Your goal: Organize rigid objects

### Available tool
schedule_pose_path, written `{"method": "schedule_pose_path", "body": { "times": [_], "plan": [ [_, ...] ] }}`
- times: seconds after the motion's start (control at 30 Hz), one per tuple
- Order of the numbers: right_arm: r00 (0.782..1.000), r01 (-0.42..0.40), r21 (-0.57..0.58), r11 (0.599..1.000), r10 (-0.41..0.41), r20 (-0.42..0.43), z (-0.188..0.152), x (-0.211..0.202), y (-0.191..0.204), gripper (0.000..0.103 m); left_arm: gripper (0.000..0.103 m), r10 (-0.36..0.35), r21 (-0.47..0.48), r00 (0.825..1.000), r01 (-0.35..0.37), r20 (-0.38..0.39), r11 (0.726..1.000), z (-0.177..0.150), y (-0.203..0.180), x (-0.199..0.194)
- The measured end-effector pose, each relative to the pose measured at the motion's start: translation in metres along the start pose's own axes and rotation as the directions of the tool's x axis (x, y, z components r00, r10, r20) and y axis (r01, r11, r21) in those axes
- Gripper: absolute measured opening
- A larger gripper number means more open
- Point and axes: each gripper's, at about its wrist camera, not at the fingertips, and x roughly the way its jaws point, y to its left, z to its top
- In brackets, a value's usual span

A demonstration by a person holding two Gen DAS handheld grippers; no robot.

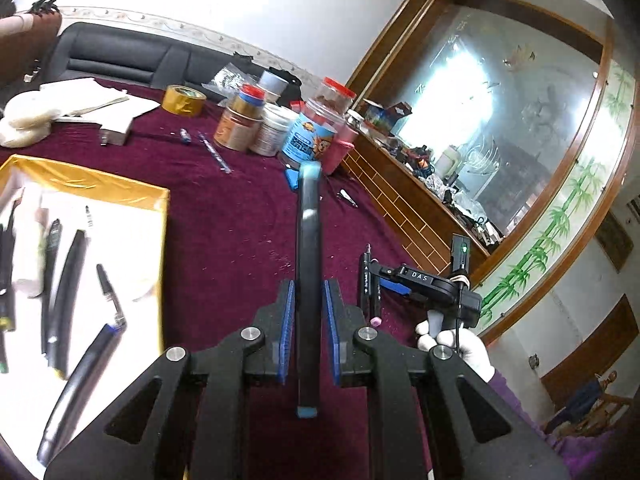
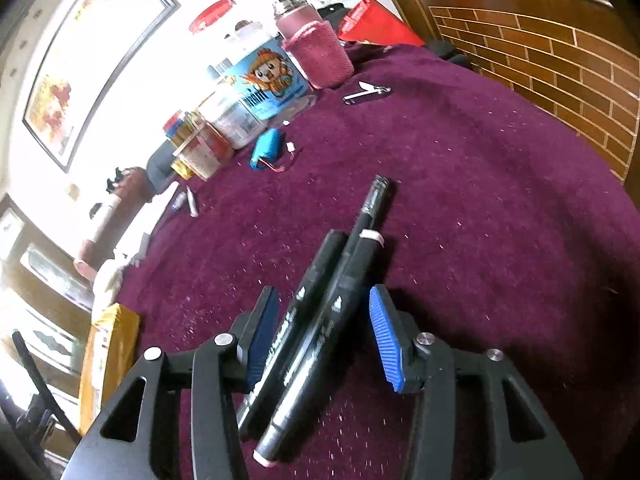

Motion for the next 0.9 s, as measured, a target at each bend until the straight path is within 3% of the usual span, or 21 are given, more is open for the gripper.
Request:
{"method": "schedule_pose_path", "body": {
  "times": [0.23, 0.3, 0.57, 0.63, 0.73, 0.77, 0.87, 0.9],
  "plan": [
    [0.993, 0.099, -0.028, 0.995, -0.101, -0.054, -0.014, -0.011, 0.014, 0.038, 0.012, -0.022, -0.020, 1.000, 0.022, -0.012, 1.000, -0.009, 0.016, -0.008],
    [0.990, 0.121, -0.036, 0.992, -0.123, -0.063, -0.016, -0.010, 0.015, 0.024, 0.012, -0.024, -0.026, 0.999, 0.023, -0.045, 0.999, -0.011, 0.018, -0.003],
    [0.978, 0.201, -0.084, 0.976, -0.205, -0.047, -0.018, -0.013, 0.028, 0.023, 0.014, 0.045, 0.037, 0.976, -0.038, -0.212, 0.999, -0.031, -0.004, 0.034],
    [0.977, 0.201, -0.084, 0.976, -0.206, -0.049, -0.018, -0.013, 0.027, 0.023, 0.020, 0.059, 0.060, 0.965, -0.045, -0.255, 0.997, -0.037, -0.011, 0.047],
    [0.976, 0.203, -0.087, 0.975, -0.209, -0.062, -0.016, -0.010, 0.027, 0.023, 0.033, 0.135, 0.112, 0.938, -0.104, -0.319, 0.988, -0.048, -0.019, 0.073],
    [0.976, 0.203, -0.091, 0.975, -0.209, -0.064, -0.016, -0.009, 0.028, 0.024, 0.035, 0.148, 0.142, 0.948, -0.112, -0.281, 0.984, -0.050, -0.024, 0.076],
    [0.974, 0.214, -0.127, 0.969, -0.222, -0.052, -0.017, -0.003, 0.034, 0.024, 0.032, 0.237, 0.267, 0.939, -0.169, -0.248, 0.949, -0.054, -0.038, 0.082],
    [0.976, 0.204, -0.133, 0.970, -0.212, -0.053, -0.017, -0.003, 0.036, 0.020, 0.014, 0.226, 0.266, 0.939, -0.155, -0.259, 0.951, -0.056, -0.038, 0.083]
  ]
}}
